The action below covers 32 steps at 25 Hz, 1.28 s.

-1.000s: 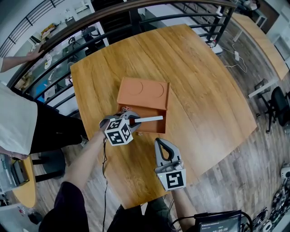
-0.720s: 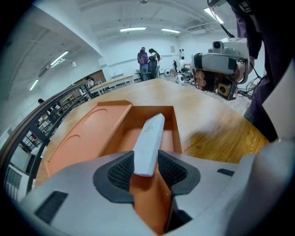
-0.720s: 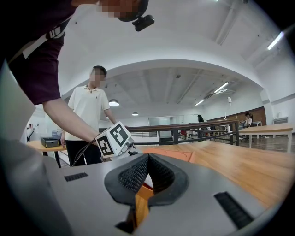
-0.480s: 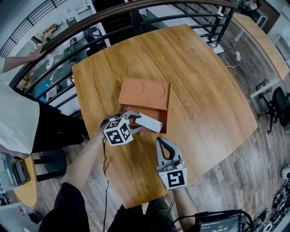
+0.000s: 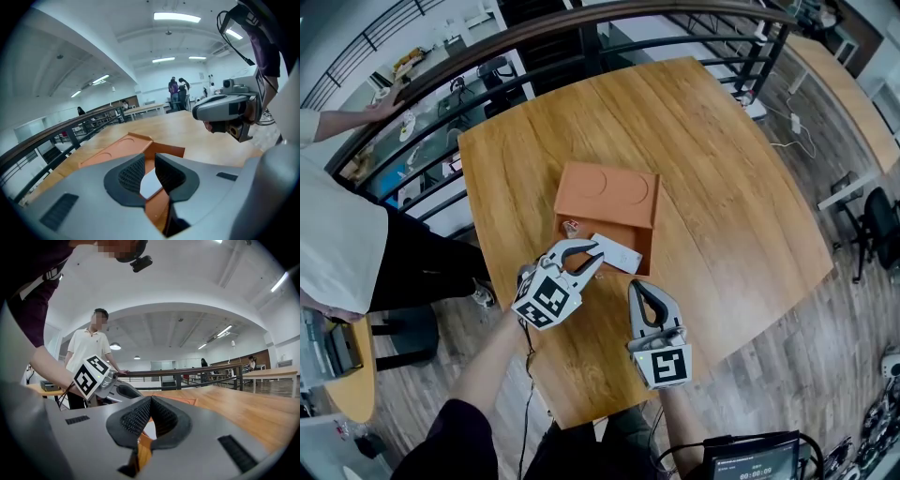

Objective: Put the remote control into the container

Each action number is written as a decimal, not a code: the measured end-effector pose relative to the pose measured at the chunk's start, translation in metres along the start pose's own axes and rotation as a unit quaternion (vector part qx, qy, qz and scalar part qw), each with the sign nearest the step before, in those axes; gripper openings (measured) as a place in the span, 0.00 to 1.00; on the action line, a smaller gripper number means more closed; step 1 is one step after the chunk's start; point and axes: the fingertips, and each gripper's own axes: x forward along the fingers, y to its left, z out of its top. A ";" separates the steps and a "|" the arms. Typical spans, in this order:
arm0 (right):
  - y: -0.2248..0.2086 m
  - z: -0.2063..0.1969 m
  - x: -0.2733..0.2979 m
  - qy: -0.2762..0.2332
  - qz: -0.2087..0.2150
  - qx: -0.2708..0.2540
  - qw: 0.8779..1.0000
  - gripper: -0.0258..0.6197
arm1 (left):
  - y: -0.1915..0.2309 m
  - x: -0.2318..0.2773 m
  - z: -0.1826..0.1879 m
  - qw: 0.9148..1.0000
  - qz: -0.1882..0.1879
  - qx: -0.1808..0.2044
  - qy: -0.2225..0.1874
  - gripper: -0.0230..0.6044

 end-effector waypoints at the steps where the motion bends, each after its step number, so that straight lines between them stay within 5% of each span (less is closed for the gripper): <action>1: 0.002 0.001 -0.001 0.003 0.001 -0.002 1.000 0.06 | -0.002 -0.007 0.004 1.000 0.014 -0.011 -0.010 0.14; 6: 0.019 0.023 -0.010 -0.008 0.008 -0.009 1.000 0.06 | -0.015 -0.049 0.028 0.994 0.074 -0.061 -0.051 0.06; 14: 0.084 0.075 -0.060 0.005 0.007 -0.027 1.000 0.06 | -0.055 -0.164 0.073 0.977 0.144 -0.112 -0.109 0.05; 32: 0.206 0.148 -0.168 -0.044 0.001 -0.062 0.997 0.06 | -0.148 -0.321 0.135 0.962 0.157 -0.090 -0.203 0.05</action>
